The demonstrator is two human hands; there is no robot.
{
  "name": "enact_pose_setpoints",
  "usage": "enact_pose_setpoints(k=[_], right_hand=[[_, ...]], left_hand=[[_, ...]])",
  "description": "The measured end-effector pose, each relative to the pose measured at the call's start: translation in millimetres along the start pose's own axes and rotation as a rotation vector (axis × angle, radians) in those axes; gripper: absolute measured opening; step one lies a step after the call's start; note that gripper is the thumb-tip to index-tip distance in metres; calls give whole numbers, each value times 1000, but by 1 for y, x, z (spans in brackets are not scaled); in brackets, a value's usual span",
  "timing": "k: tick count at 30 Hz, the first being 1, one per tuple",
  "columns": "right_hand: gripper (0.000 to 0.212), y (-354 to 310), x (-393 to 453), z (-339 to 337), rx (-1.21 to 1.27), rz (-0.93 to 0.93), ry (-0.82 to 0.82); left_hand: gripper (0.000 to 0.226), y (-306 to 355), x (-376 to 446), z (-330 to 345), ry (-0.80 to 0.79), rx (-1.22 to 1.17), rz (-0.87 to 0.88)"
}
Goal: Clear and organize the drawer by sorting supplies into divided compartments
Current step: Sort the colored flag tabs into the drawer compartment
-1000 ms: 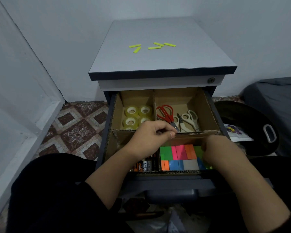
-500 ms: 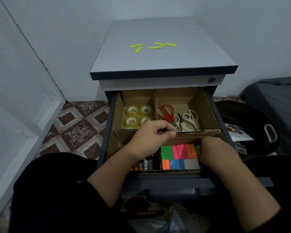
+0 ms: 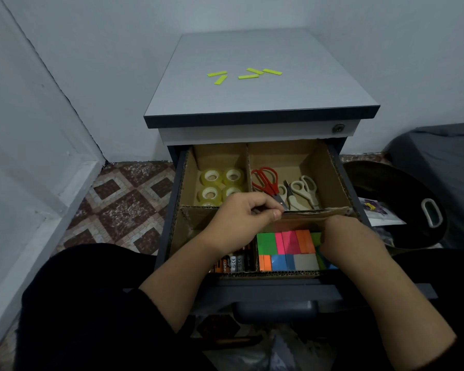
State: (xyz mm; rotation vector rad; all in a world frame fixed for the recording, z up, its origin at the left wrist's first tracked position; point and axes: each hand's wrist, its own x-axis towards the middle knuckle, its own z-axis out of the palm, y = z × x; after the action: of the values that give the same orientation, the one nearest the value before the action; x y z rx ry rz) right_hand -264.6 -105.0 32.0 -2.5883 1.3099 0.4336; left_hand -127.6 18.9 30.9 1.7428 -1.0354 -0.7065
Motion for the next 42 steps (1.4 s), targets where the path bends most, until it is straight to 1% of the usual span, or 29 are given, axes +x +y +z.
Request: enact_pose_setpoints(k=[3,5,11,13,14,16,18,21,23,26,33,36,38,42], right_hand=[[19,0,-1,2,-22,-31,-4],[10,-1,-2,4,-23,-43,-15],[11,-2,-2,1,-19,-27,-20],[21,-1,-3,0,-23,-12,-23],[23,-1,-5,-2,-16,-3,-20],[17,2,-6,-9,13,-8,2],[15,4,-6,-16,113,-43,-20],[14,-2,-9,-17,405,-99,-165],[12,-10,-10,-10,475,-128,-224],[15,-19,-9,0,456,-165,-240],[21,-24,-10,4,316,-276,-179],[17,-25,-8,5,271,-294,-179],[20,-26,-7,5,246,-297,-190],[25,-24,-7,5,183,-294,-150]], left_hand=[[12,-1,0,0,1,-1,2],[12,-1,0,0,-1,-3,1],[13,0,-1,0,-4,-3,0],[12,0,-1,0,-3,2,4],[12,0,-1,0,-2,4,5],[12,-1,0,0,-1,5,5],[13,-1,1,0,2,8,4],[12,-1,2,0,4,12,5],[12,-2,2,1,7,-6,-1],[12,-3,2,1,12,-5,-6],[13,-2,2,2,13,-22,-16],[12,-1,1,2,12,-20,-13],[12,-1,1,1,7,-18,-13],[12,-1,1,1,7,-14,-11]])
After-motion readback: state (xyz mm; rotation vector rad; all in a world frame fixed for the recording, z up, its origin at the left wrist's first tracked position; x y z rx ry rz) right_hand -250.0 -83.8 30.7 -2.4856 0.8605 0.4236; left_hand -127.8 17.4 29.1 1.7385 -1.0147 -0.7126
